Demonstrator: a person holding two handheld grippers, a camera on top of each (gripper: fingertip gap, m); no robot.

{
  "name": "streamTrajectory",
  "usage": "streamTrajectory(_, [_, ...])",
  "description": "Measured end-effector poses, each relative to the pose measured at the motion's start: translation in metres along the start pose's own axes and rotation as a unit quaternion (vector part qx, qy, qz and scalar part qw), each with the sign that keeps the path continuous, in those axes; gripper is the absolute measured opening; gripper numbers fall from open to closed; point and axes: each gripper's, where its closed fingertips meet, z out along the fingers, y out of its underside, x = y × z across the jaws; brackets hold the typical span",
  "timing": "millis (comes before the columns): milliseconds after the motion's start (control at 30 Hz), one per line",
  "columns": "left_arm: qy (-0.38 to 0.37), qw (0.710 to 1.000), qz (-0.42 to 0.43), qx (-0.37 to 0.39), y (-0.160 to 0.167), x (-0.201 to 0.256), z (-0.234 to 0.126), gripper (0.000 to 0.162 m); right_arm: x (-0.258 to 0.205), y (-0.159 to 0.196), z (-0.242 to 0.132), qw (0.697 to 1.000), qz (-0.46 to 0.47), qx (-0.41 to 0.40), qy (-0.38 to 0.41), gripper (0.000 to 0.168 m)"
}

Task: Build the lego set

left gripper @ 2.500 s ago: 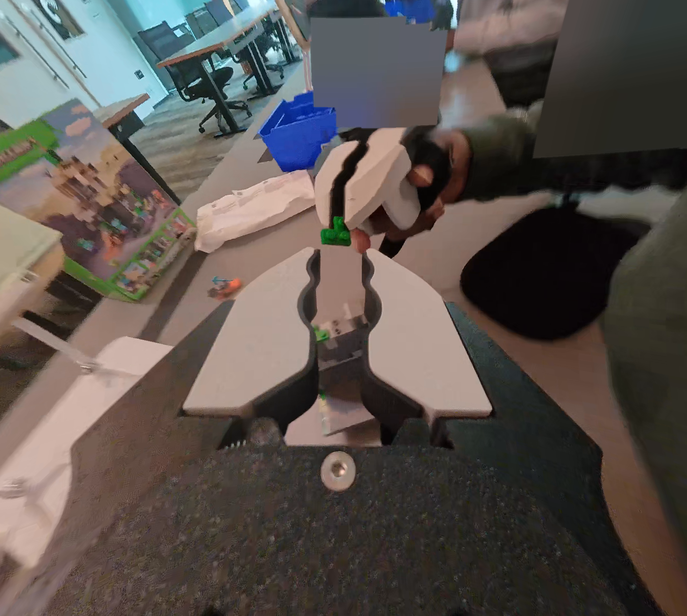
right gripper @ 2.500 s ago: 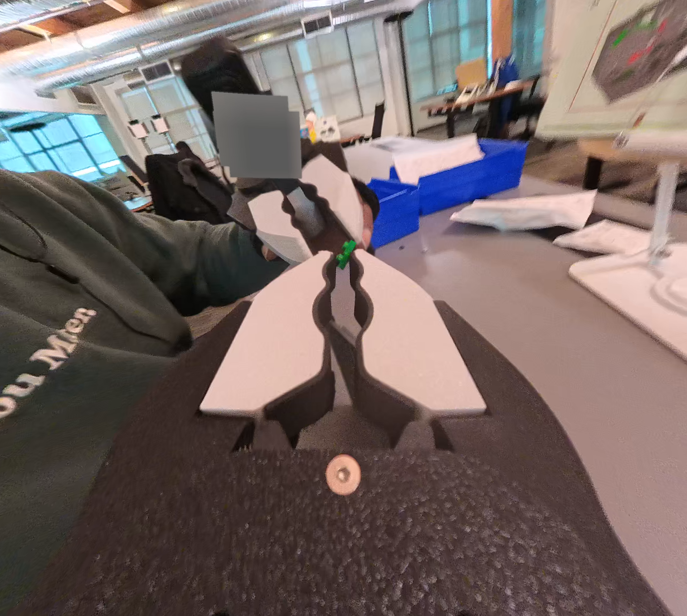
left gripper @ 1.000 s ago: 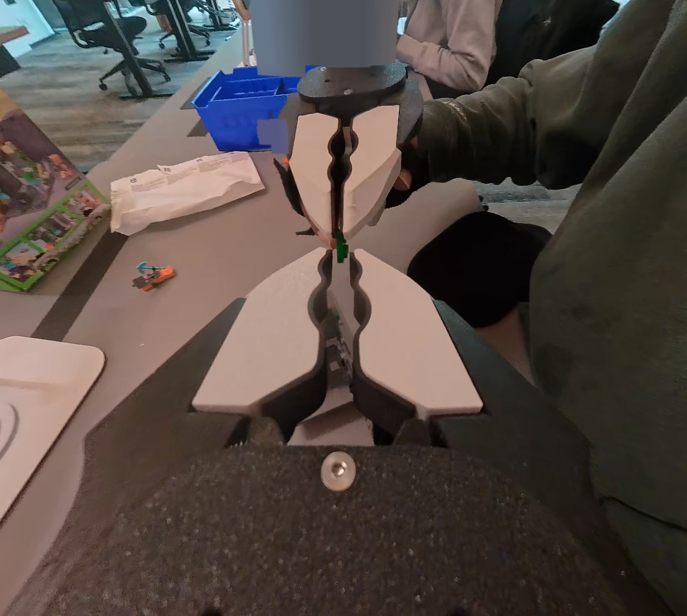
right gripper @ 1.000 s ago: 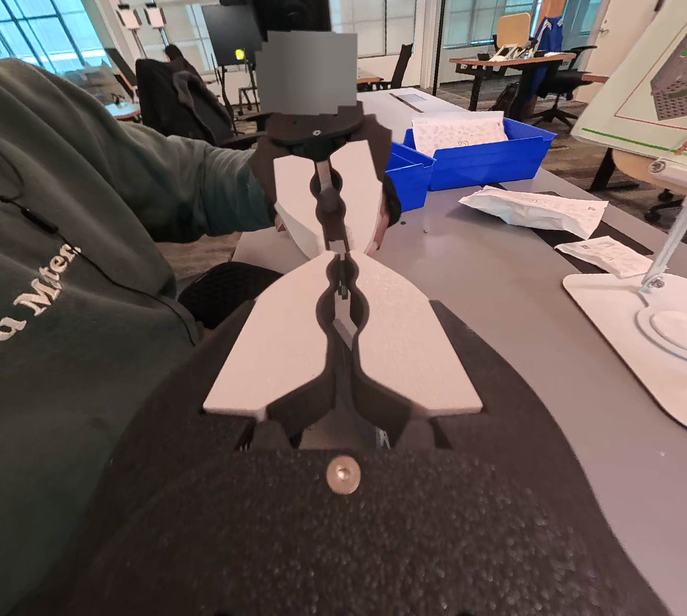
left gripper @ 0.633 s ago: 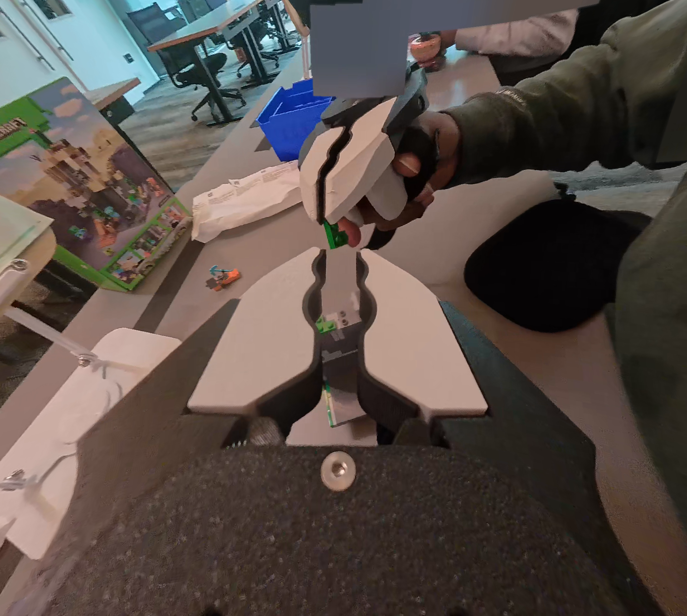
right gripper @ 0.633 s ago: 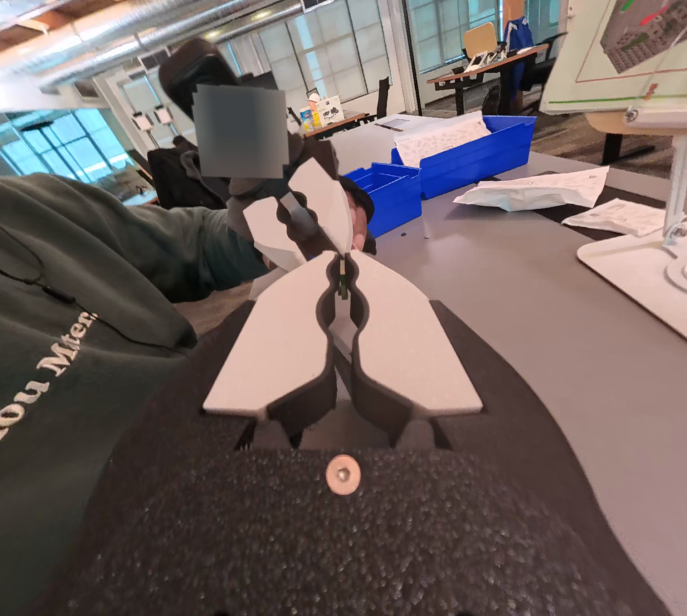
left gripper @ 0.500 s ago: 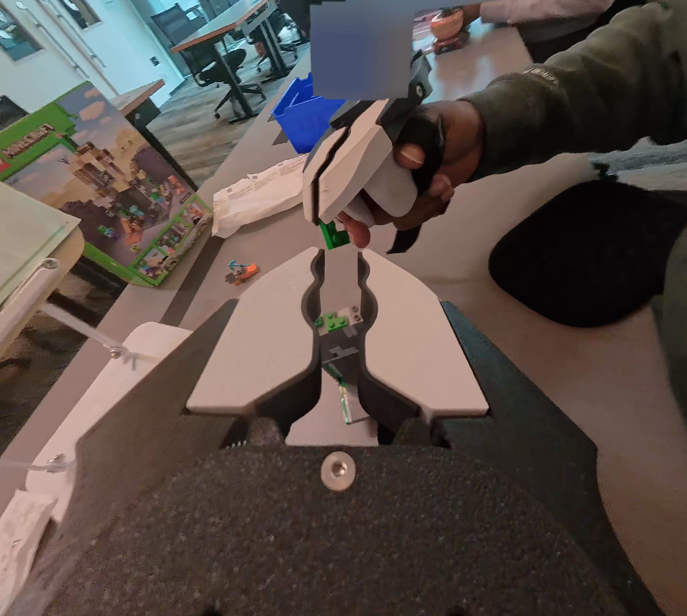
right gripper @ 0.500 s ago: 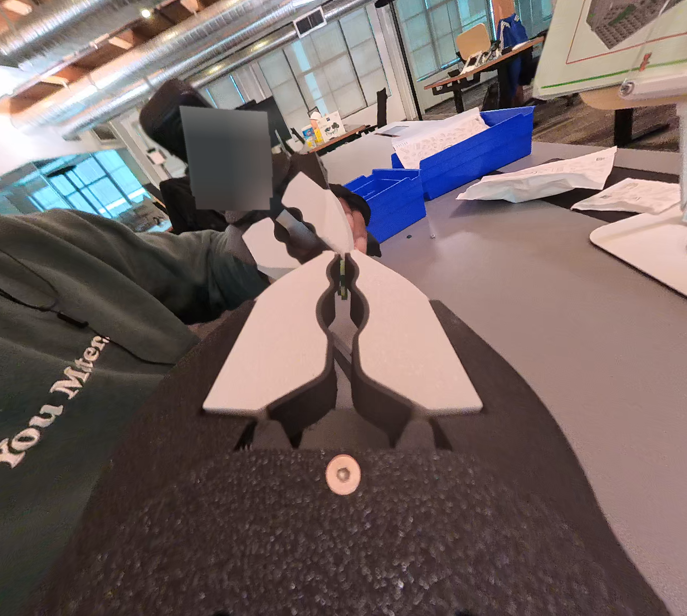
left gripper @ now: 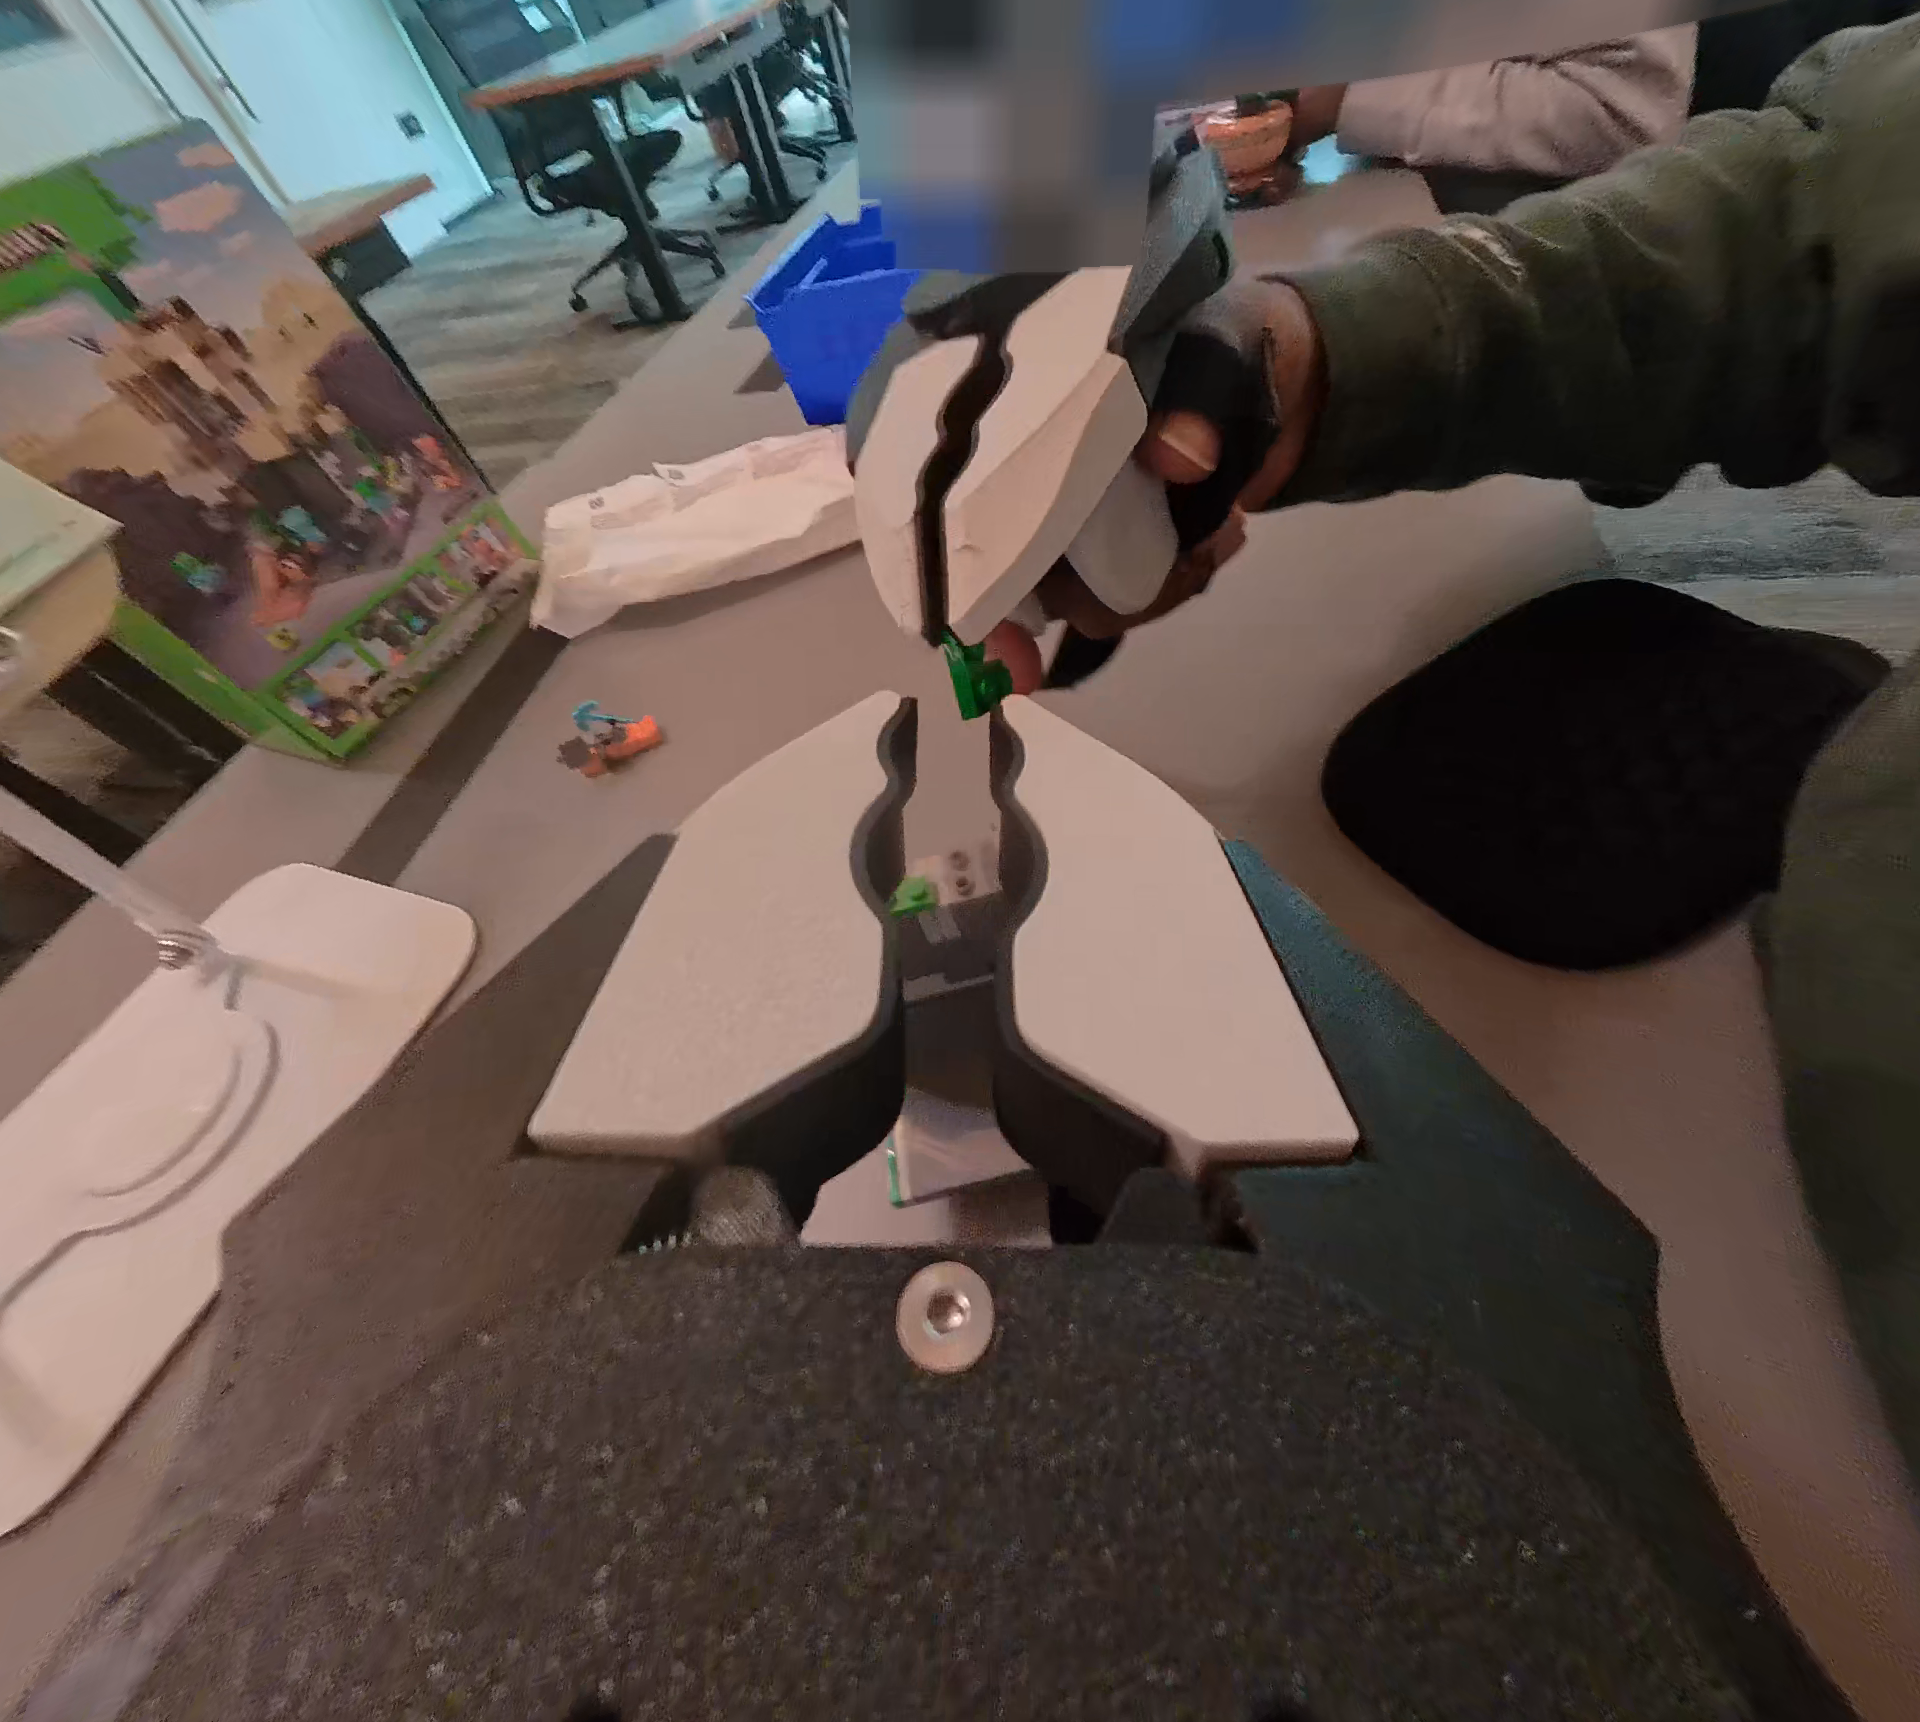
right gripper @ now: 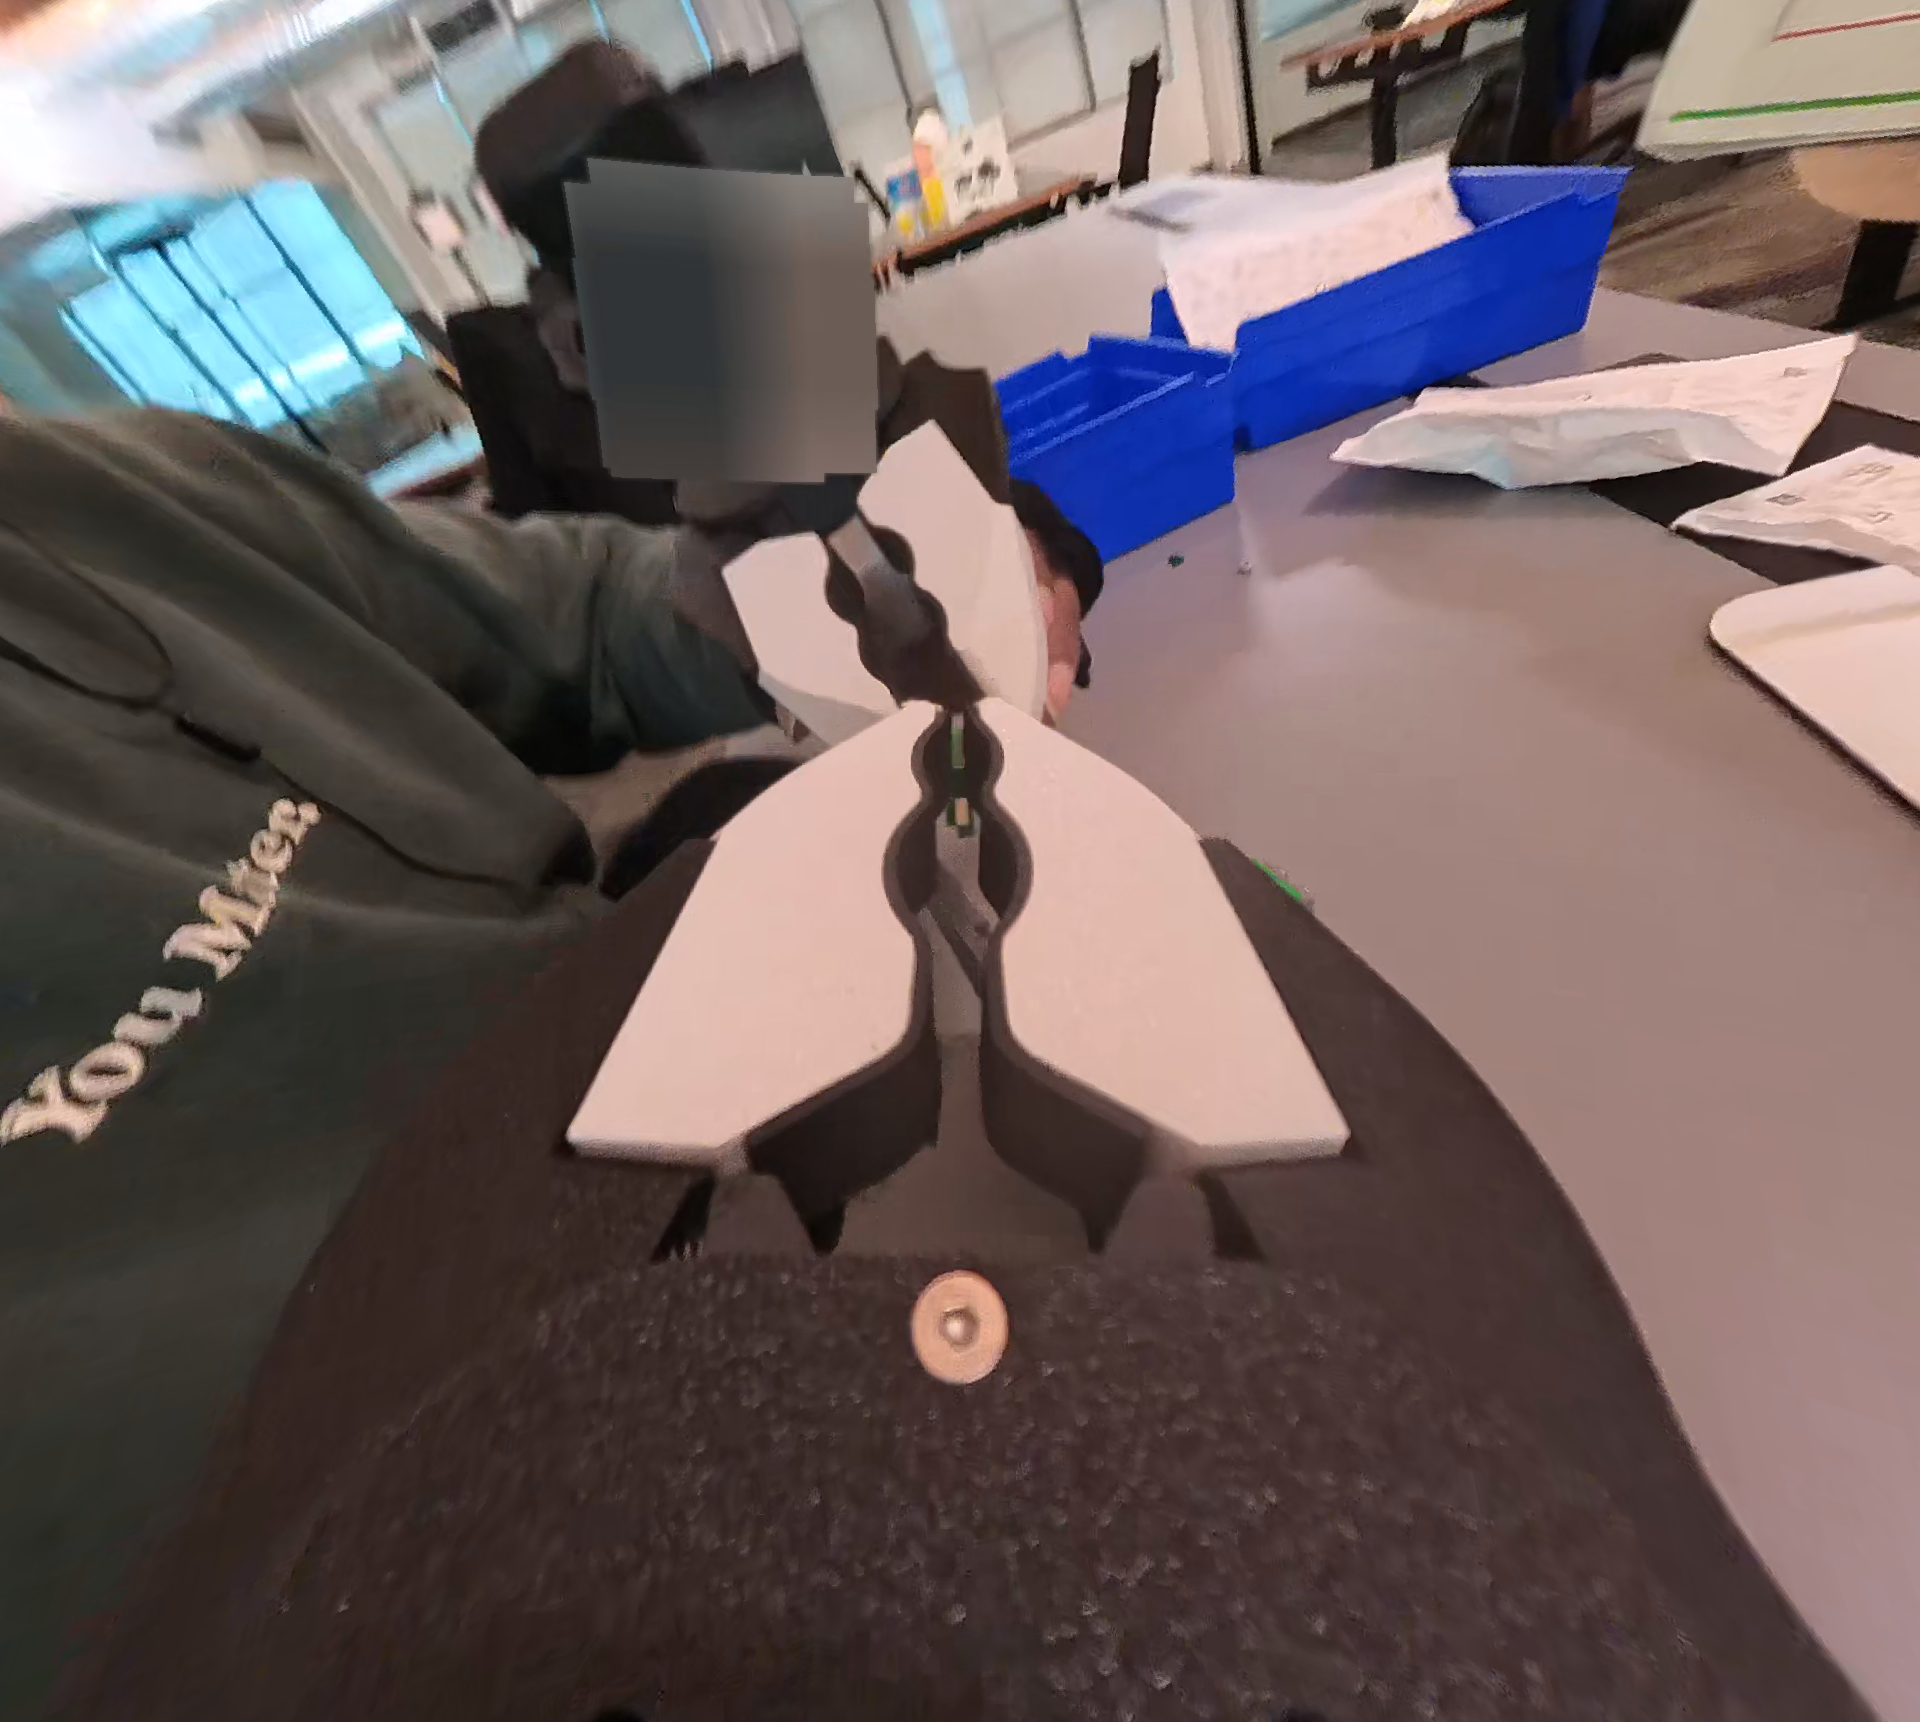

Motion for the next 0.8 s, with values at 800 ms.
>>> streamTrajectory(800, [0.039,0.977,-0.159,0.139,-0.016,-0.004,-0.016,0.002,-0.008,-0.022,0.009,0.998,-0.062,0.023,-0.001,0.015])
